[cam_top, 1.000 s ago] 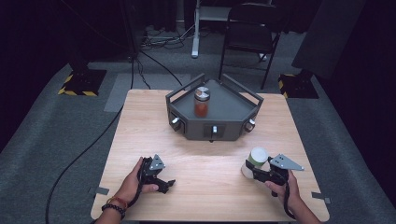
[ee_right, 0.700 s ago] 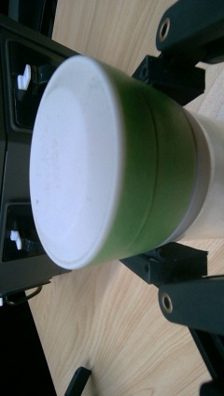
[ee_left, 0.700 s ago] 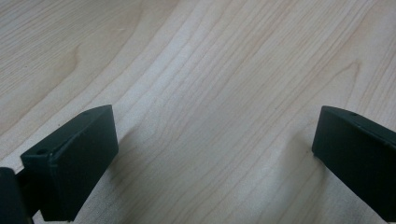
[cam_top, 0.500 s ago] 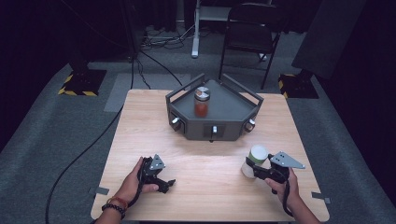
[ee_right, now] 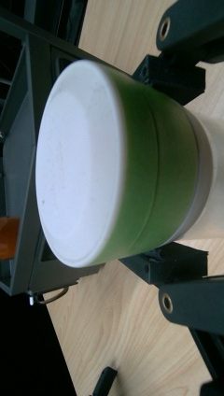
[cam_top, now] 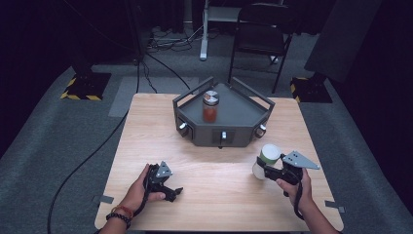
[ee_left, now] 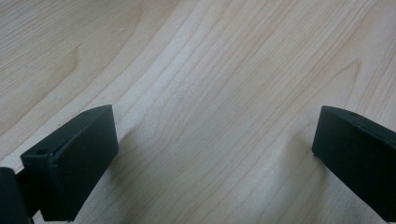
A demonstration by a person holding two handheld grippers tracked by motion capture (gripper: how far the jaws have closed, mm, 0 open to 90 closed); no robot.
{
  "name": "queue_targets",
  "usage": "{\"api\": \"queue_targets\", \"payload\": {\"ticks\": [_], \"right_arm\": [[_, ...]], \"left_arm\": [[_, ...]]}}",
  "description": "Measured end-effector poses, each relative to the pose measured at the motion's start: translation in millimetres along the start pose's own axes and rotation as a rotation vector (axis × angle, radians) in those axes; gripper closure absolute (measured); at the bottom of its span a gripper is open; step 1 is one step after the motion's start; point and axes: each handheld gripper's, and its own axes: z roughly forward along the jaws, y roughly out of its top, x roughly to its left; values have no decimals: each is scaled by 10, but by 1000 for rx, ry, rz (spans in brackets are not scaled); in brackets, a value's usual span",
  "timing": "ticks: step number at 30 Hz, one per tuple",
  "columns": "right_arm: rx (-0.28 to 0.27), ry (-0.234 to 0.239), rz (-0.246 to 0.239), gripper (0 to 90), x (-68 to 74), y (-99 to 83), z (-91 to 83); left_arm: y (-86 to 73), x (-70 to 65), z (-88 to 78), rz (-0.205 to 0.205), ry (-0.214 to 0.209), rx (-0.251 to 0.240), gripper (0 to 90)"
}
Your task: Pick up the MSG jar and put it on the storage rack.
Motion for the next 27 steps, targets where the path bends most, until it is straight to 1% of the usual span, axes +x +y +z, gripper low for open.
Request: {"api": "queue_targets", "payload": {"ticks": [6,9,16,22,27], "right_arm": [[0,-14,6,344,7,126,24],[-4,-23,-1,343,12,192,25],[-5,-45,-3,343,6,385,24],[-6,-77,-5,343,-18,576,27],[-20,-85,2,343,-53,689,19]], "left_arm": [[0,-1,0,0,0,0,2],[0,0,0,0,0,0,2],[0,-1,0,0,0,0,2],[0,-1,0,0,0,0,2],[0,-1,0,0,0,0,2]]}}
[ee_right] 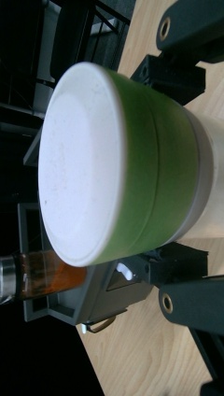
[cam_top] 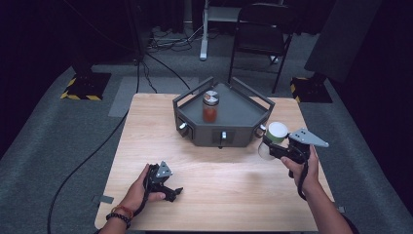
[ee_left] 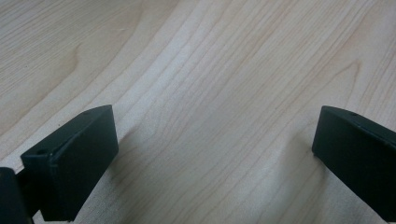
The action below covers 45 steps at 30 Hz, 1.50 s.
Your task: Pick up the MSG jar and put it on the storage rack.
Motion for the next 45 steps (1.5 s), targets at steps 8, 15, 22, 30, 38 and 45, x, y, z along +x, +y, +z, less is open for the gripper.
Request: {"api": "queue_targets", "payload": {"ticks": [8,15,22,30,38,45], "right_arm": [[-7,-10,-5,343,-2,184,53],[-22,-14,-7,343,-1,316,100],[-36,-19,-13,343,3,484,143],[-44,-27,-27,343,13,639,214],[-59,-31,-30,343,12,759,280],[-60,-35,-34,343,16,850,371]], "left_arm": [[0,1,0,0,0,0,2],[0,2,1,1,-1,0,2],[0,4,0,1,-1,0,2],[0,4,1,1,-2,0,2],[1,4,0,1,-2,1,1],[1,4,0,1,-2,1,2]]}}
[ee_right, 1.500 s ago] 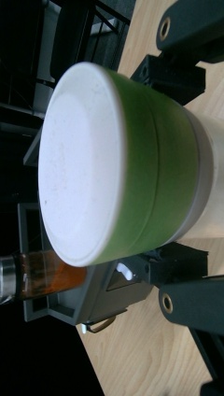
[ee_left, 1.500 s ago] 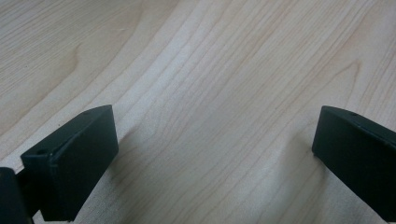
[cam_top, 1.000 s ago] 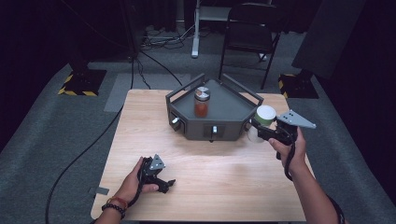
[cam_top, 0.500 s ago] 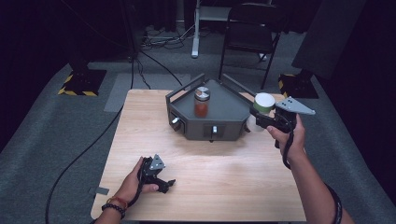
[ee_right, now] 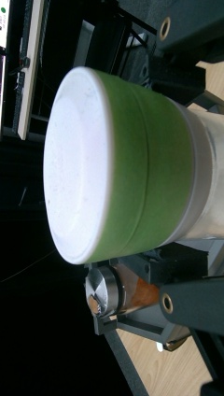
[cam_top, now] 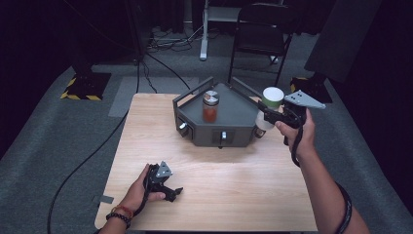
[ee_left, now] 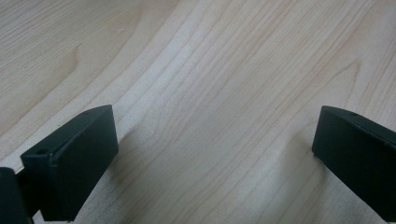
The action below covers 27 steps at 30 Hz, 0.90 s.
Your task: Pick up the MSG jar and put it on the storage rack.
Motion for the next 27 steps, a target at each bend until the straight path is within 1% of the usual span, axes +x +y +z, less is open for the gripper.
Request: {"api": "queue_targets", "payload": {"ticks": [3,5,8,12,17,27], "right_arm": [[-1,1,-2,342,9,23,46],[3,2,-12,342,21,50,79],[-3,4,-5,342,19,65,123],[-8,-1,-15,342,20,77,194],[-21,11,-4,342,-4,92,295],[-8,25,6,342,58,92,561]], "left_arm": [[0,0,0,0,0,0,2],[0,0,0,0,0,0,2],[0,0,0,0,0,0,2],[0,0,0,0,0,0,2],[-1,0,1,0,0,-1,2],[-1,-5,0,-2,2,0,2]]}}
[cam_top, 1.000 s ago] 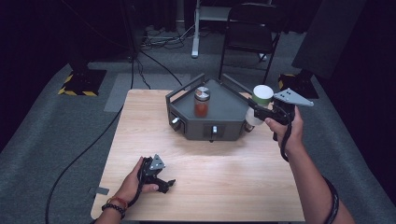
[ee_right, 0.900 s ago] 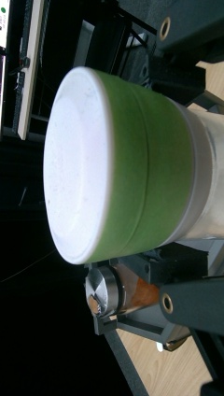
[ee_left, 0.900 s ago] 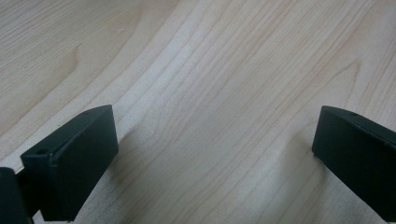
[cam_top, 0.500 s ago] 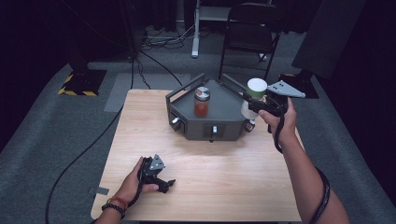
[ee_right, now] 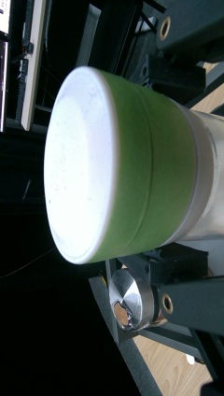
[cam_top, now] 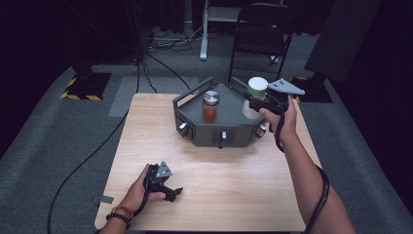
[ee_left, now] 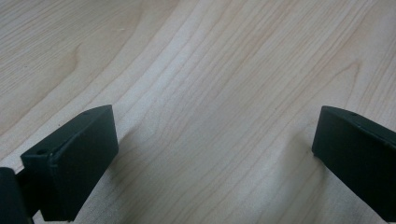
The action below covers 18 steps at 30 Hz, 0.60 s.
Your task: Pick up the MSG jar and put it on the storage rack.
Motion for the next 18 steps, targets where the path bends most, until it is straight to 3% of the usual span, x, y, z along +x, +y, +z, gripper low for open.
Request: {"api": "queue_targets", "payload": {"ticks": [18], "right_arm": [[28,-1,17,341,44,-149,337]], "left_arm": [[1,4,2,1,-2,-1,2]]}}
